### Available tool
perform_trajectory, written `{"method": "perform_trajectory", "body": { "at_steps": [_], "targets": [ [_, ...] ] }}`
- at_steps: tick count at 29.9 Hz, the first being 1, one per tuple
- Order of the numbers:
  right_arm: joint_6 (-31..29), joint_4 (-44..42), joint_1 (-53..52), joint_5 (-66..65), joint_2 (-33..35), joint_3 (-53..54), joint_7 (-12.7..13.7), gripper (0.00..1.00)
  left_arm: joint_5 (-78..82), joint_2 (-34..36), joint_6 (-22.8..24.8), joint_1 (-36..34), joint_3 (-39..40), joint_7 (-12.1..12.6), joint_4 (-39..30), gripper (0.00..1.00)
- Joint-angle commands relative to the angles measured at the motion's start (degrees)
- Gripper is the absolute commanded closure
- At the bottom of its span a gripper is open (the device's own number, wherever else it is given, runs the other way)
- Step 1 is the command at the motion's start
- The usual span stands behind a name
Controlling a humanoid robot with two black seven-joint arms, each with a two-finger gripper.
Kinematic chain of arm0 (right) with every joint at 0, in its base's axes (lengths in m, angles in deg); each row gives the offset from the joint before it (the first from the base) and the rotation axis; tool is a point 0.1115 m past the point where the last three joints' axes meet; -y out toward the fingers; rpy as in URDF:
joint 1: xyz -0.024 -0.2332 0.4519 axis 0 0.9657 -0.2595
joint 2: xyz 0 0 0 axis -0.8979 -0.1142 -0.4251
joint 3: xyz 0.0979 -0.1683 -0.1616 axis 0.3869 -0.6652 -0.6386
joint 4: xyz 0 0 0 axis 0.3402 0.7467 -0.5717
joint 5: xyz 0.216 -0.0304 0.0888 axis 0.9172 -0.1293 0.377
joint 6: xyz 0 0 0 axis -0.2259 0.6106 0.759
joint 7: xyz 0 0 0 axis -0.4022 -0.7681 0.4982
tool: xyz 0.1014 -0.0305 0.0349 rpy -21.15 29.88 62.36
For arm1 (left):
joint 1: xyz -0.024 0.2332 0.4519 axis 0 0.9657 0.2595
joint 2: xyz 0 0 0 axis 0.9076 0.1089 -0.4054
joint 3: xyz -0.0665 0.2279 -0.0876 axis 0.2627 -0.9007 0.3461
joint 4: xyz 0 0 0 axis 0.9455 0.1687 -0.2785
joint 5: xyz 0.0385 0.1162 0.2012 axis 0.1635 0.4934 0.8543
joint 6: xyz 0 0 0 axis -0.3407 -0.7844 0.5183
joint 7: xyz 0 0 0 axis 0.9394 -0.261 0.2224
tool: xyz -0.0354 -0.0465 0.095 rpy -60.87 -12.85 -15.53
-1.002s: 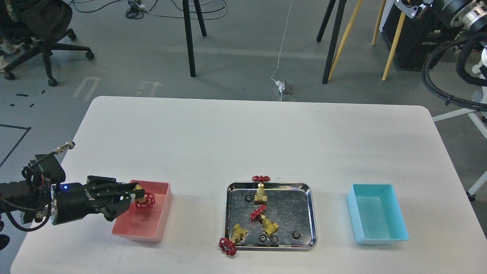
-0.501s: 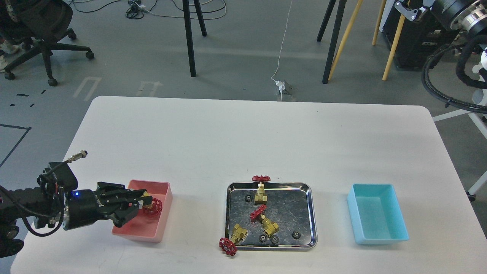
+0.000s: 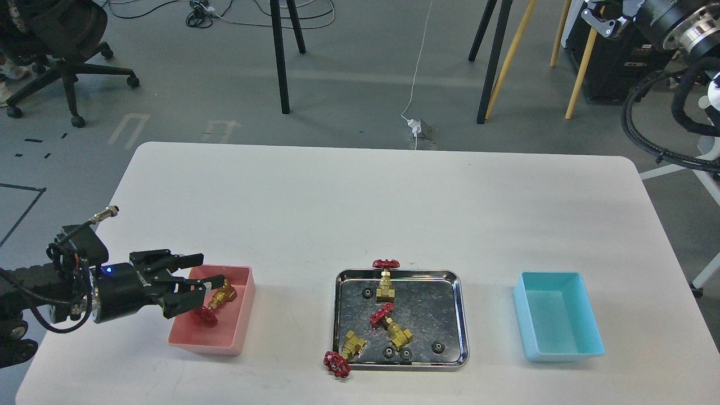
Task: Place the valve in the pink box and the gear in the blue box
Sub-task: 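Raise the left arm away and reach the right gripper toward the tray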
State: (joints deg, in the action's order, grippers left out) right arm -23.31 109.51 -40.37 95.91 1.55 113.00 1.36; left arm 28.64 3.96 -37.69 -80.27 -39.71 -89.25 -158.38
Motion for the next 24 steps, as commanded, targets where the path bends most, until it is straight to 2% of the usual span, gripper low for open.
{"method": "perform_trajectory", "body": {
  "at_steps": [1,4,6,10,12,14,15,19,24],
  "targets": [
    [0.0,1.37,0.3,-0.61,0.04,-0.56,0.5,0.0,-6.34,1.38,1.54,-0.45,5.6,0.0,-1.83,0.27],
    [0.0,3.04,-0.93,-6.65,0.22,-6.95,0.5,0.0,-13.72,3.05,8.9,-1.06,13.15,0.0,-3.86,0.26],
    [0.0,4.01,-1.98,-14.29,0.13,-11.7,0.5,0.0,-19.42,2.7,16.63,-1.06,21.14,0.0,-4.47,0.26],
    [0.0,9.45,-4.62,-35.01,0.13,-19.44,0.5,0.0,-38.2,-0.37,34.46,0.08,39.24,0.0,-4.65,0.25],
    [0.0,13.48,-4.8,-45.56,0.39,-22.26,0.5,0.0,-49.45,-2.39,44.3,0.43,45.05,0.0,-3.34,0.25],
    [0.0,18.23,-4.71,-55.15,0.74,-24.37,0.42,0.0,-58.87,-5.54,51.96,0.52,48.67,0.0,-0.45,0.23],
    [0.0,21.39,-4.71,-60.07,0.92,-25.6,0.41,0.0,-62.39,-8.26,53.28,0.43,50.17,0.0,1.05,0.23],
    [0.0,34.39,-5.06,-77.04,2.94,-32.79,0.24,0.0,-65.77,-19.07,53.28,0.61,52.99,0.0,6.23,0.21],
    [0.0,47.41,-8.83,-85.61,3.64,-43.08,0.24,0.0,-65.6,-29.72,53.28,3.94,53.08,0.0,11.6,0.2]
  ]
}}
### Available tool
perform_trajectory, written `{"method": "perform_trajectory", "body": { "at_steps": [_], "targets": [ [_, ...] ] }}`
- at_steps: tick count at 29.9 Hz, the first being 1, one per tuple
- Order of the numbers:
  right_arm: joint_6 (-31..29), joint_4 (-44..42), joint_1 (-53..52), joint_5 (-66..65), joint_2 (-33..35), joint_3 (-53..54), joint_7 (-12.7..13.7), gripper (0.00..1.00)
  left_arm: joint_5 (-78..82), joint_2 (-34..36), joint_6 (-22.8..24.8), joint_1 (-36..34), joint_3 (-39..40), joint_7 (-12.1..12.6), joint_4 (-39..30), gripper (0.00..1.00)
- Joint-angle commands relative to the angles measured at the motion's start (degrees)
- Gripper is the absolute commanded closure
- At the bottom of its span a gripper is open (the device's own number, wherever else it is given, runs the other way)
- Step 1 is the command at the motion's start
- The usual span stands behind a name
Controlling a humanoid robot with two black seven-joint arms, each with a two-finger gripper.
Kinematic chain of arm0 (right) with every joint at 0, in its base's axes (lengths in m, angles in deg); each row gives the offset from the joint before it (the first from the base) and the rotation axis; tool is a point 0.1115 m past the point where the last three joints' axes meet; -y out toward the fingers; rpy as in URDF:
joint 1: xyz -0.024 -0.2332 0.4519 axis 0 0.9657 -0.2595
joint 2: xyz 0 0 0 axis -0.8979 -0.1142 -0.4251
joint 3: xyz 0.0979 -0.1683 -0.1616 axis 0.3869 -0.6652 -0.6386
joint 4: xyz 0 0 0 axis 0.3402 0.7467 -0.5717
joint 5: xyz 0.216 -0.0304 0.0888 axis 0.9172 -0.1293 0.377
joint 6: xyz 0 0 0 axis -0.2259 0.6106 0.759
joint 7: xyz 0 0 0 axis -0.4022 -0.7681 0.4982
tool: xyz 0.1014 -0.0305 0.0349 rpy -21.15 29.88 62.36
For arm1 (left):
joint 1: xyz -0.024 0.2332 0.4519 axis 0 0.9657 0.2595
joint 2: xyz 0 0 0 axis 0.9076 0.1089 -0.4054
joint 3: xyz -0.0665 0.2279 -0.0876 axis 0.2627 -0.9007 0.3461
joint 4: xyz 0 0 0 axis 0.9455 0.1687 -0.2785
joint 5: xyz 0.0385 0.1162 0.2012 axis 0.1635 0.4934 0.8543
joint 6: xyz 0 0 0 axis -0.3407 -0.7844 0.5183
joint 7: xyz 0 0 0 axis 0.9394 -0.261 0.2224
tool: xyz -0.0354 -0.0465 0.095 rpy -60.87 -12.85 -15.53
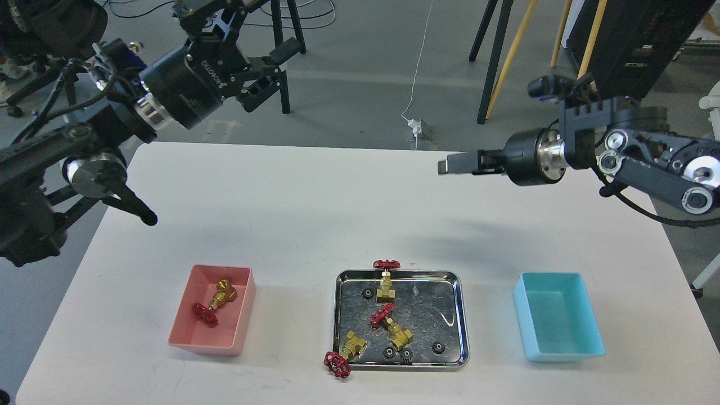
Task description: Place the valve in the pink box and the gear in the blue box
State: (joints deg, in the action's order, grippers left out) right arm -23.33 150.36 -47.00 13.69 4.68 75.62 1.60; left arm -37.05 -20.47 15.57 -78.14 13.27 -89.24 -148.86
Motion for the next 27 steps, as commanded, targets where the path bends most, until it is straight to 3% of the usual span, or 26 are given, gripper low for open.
{"method": "perform_trajectory", "body": {
  "at_steps": [1,9,13,18,27],
  "targets": [
    [0.02,8.32,-2.99,-3.64,0.77,-7.29,-0.09,0.0,0.18,-6.35,-0.02,2.08,-0.15,0.0,2.27,0.19],
    [0.02,11.94,-6.69,-7.94,-4.58,-18.19,0.26,0.02,8.34,-13.64,-8.19,5.24,-1.03,0.0,4.9,0.13],
    [0.02,11.95,-6.69,-8.92,-7.04,-20.22,0.26,0.07,10.47,-14.36,-8.72,6.39,-0.24,0.0,5.17,0.13],
    [0.02,12.56,-7.13,-12.42,-10.38,-21.79,0.26,0.27,10.47,-14.53,-8.72,6.48,-0.15,0.0,5.26,0.12],
    [0.02,12.3,-8.89,-14.72,-18.29,-28.13,0.26,0.29,10.47,-14.53,-8.72,6.48,-0.07,0.0,5.26,0.11]
  ]
}}
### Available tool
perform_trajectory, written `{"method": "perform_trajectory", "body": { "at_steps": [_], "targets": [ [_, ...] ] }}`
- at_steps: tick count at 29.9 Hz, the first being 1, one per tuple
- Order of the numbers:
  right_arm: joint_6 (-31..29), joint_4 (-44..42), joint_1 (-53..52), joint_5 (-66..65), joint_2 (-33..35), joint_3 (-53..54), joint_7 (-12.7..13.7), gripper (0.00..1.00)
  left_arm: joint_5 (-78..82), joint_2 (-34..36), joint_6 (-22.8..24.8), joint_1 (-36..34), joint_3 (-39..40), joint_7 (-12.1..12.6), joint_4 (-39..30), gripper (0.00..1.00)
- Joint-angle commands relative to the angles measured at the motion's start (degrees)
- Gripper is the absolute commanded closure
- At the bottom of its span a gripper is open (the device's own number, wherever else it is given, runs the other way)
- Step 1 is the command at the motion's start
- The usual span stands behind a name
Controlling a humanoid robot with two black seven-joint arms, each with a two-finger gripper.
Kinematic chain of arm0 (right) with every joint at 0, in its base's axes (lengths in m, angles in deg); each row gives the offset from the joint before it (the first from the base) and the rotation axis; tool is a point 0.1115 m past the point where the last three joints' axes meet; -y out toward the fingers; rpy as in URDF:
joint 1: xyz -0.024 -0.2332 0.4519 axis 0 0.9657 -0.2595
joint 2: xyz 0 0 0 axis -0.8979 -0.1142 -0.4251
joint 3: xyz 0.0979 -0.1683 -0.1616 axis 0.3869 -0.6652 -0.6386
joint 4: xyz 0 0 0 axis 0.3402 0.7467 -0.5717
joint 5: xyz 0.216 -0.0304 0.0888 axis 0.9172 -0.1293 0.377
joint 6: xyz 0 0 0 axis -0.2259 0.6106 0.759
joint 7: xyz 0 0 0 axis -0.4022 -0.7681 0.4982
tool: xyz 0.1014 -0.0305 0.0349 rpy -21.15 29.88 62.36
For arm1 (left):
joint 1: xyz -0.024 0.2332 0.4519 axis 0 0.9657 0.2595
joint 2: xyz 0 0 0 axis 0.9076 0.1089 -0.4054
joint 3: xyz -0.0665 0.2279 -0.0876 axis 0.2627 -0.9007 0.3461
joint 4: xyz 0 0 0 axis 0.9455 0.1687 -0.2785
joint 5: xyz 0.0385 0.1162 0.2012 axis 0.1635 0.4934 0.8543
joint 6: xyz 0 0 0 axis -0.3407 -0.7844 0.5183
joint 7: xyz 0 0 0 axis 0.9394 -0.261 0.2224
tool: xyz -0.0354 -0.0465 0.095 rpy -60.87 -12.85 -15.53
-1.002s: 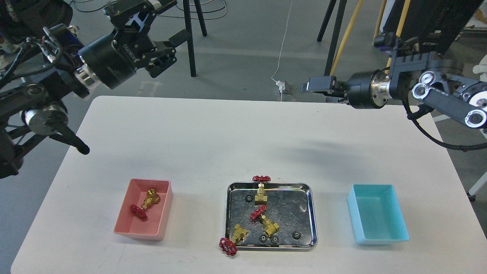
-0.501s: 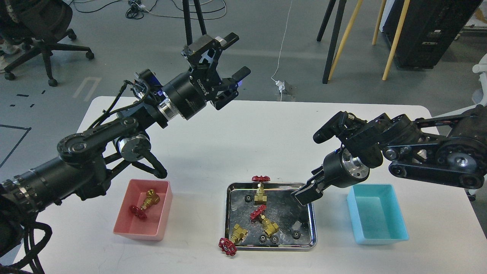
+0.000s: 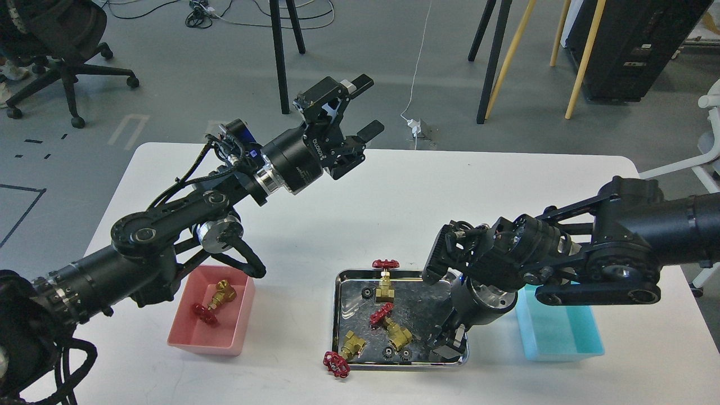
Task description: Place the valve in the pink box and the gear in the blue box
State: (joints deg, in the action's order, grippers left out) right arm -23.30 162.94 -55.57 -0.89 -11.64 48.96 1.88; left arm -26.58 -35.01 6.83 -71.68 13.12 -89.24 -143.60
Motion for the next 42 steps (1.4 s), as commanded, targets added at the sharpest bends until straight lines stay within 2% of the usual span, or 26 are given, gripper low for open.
{"method": "perform_trajectory", "body": {
  "at_steps": [1,11,24,42],
  "targets": [
    [-0.01,-0.46,-0.66,-0.15,-2.41,-1.99,-0.02,0.3,0.0,0.01,0.01,0.02,0.08,0.0,-0.01,0.11],
    [-0.01,-1.78,-1.46,-0.15,-5.05,-5.16,-0.02,0.34,-0.18,0.01,0.1,0.02,0.08,0.0,0.08,0.11],
    [-0.01,-5.2,-0.58,-0.15,-8.21,-5.25,0.33,0.48,-0.18,0.01,0.19,0.11,0.08,0.0,0.08,0.11],
    [-0.01,-5.56,0.03,-0.15,-9.01,-6.48,0.42,0.49,-0.18,-0.08,0.36,0.19,0.34,0.0,0.08,0.11]
  ]
}}
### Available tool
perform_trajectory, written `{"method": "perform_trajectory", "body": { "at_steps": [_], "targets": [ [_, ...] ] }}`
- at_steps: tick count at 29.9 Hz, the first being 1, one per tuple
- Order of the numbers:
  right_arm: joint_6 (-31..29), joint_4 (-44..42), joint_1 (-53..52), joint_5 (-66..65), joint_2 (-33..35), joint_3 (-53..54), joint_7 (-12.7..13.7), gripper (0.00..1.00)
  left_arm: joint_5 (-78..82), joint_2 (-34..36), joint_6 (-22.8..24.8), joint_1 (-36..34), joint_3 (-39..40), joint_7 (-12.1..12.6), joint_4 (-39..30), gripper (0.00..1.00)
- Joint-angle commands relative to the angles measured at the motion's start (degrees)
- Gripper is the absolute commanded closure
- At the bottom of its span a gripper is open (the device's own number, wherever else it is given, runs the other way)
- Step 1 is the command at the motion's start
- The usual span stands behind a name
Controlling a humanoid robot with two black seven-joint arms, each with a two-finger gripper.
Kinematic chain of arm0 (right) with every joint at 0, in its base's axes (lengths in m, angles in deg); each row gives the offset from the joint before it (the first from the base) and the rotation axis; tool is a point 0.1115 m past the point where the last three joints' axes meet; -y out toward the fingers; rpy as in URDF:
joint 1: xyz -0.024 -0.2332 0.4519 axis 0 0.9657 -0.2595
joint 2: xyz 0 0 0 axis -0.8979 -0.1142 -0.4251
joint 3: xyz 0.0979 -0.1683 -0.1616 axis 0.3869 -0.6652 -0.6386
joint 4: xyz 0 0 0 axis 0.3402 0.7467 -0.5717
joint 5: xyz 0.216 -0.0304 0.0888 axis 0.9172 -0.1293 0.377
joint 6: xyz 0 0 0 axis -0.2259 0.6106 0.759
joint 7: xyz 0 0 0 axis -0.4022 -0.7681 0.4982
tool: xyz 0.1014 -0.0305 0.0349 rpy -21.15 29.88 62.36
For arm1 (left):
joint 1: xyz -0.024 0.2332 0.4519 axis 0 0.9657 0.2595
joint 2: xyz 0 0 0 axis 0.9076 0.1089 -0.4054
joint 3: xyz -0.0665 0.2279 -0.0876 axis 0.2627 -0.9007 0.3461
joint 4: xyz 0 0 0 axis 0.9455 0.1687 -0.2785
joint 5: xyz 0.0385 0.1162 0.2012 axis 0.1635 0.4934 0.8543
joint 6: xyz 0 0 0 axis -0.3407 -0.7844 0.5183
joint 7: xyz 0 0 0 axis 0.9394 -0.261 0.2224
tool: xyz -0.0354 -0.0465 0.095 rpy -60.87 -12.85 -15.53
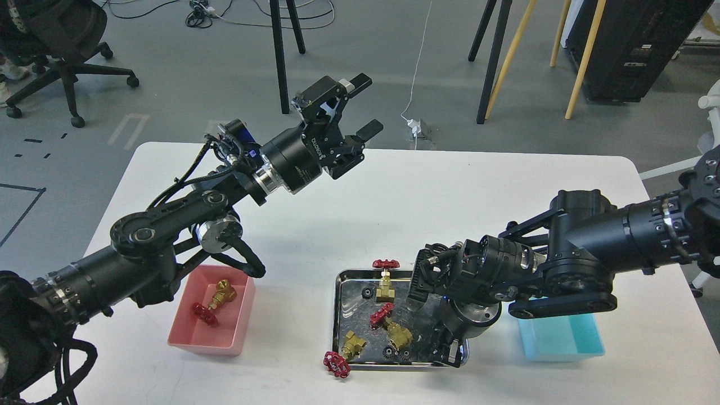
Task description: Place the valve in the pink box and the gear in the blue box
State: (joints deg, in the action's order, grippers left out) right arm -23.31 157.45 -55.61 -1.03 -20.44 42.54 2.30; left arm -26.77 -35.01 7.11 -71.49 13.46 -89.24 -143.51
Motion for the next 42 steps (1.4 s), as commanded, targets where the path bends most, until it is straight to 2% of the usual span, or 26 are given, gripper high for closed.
{"method": "perform_trajectory", "body": {
  "at_steps": [1,42],
  "targets": [
    [0.0,-0.07,0.16,0.0,-0.38,-0.06,0.0,0.49,0.0,0.01,0.09,0.0,0.0,0.0,0.08,0.11],
    [0.0,-2.7,2.0,0.09,-2.66,-0.5,0.53,0.57,-0.17,-0.08,0.35,0.97,1.58,0.0,0.0,0.1]
  ]
}}
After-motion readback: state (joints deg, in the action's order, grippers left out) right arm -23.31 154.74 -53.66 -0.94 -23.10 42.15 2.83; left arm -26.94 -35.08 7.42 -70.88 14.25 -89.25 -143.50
